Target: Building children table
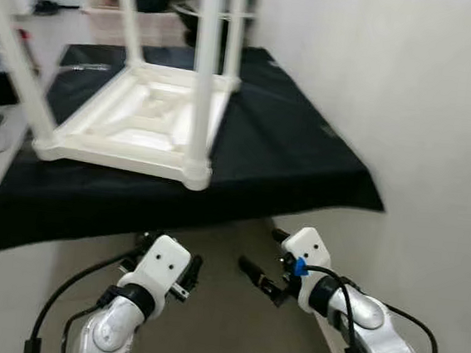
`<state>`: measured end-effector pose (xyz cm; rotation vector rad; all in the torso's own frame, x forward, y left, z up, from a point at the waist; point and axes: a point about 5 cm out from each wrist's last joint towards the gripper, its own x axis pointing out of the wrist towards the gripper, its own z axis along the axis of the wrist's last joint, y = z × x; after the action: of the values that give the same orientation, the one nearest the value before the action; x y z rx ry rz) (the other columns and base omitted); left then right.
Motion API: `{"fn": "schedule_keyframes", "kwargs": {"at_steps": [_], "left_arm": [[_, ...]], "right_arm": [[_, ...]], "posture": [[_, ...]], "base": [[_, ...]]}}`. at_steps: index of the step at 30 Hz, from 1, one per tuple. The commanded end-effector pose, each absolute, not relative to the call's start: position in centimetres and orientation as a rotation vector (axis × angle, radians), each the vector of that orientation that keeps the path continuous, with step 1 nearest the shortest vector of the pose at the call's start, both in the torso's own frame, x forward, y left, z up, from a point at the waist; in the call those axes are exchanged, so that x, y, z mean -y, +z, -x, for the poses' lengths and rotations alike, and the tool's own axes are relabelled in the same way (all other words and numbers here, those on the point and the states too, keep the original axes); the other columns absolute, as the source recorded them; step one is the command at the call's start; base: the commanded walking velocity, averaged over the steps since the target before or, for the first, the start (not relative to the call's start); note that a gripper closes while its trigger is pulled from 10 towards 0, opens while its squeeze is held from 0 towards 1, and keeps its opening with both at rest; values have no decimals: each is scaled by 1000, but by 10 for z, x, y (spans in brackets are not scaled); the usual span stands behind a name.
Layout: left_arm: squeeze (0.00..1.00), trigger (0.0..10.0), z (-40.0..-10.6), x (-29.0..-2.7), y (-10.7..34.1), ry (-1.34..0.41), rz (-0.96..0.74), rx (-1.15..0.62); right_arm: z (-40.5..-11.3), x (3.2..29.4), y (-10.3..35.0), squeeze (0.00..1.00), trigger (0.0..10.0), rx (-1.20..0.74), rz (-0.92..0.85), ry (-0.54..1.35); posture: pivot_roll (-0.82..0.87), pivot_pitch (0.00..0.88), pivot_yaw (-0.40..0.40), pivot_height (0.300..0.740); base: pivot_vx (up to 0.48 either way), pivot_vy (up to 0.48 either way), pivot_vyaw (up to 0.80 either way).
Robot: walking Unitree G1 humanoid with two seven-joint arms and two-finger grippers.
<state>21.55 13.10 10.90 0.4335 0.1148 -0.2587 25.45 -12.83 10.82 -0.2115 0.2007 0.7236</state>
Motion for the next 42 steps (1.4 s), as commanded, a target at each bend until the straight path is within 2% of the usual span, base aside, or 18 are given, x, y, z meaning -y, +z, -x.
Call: {"fn": "schedule_keyframes", "kwargs": {"at_steps": [1,9,14,20,26,29,31,33,35,36,37,39,42], "left_arm": [[0,10000,-215,-134,108,-253,-455,-114],[0,10000,-227,-126,107,-351,-446,-63],[0,10000,-230,-126,106,-352,-452,-56],[0,10000,-236,-134,108,-317,-443,-44],[0,10000,-238,-138,109,-303,-460,-30],[0,10000,-240,-138,109,-315,-460,-24],[0,10000,-241,-139,112,-319,-455,-20],[0,10000,-241,-139,112,-319,-455,-20],[0,10000,-243,-140,115,-322,-458,-7],[0,10000,-243,-140,115,-322,-458,-7],[0,10000,-243,-141,117,-322,-460,-3],[0,10000,-242,-141,119,-317,-460,0],[0,10000,-240,-143,123,-284,-459,8]], "right_arm": [[-255,127,107,0,10000,-199,220,734],[-263,128,105,0,10000,-194,211,689],[-265,130,105,0,10000,-195,195,671],[-277,144,120,0,10000,-162,86,579],[-277,153,125,0,10000,-144,82,545],[-277,163,125,0,10000,-147,40,479],[-279,183,124,0,10000,-163,45,340],[-279,183,124,0,10000,-163,45,340],[-282,206,126,0,10000,-187,50,141],[-282,206,126,0,10000,-187,50,141],[-285,213,129,0,10000,-194,36,57],[-289,213,135,0,10000,-189,4,5],[-300,199,152,0,10000,-141,-73,21]], "posture": [[-14,29,-99,740],[-24,23,-82,740],[-27,21,-76,740],[-44,9,-63,740],[-57,6,-52,740],[-59,7,-49,740],[-69,11,-43,740],[-69,11,-43,740],[-78,31,-34,740],[-78,31,-34,740],[-88,45,-28,740],[-89,66,-27,740],[-80,87,-27,740]], "base": [[0,0,800],[0,0,800],[0,0,800],[0,0,800],[0,0,690],[0,0,0],[0,0,0],[0,0,0],[0,0,0],[0,0,0],[0,0,0],[0,0,0],[0,0,0]]}}
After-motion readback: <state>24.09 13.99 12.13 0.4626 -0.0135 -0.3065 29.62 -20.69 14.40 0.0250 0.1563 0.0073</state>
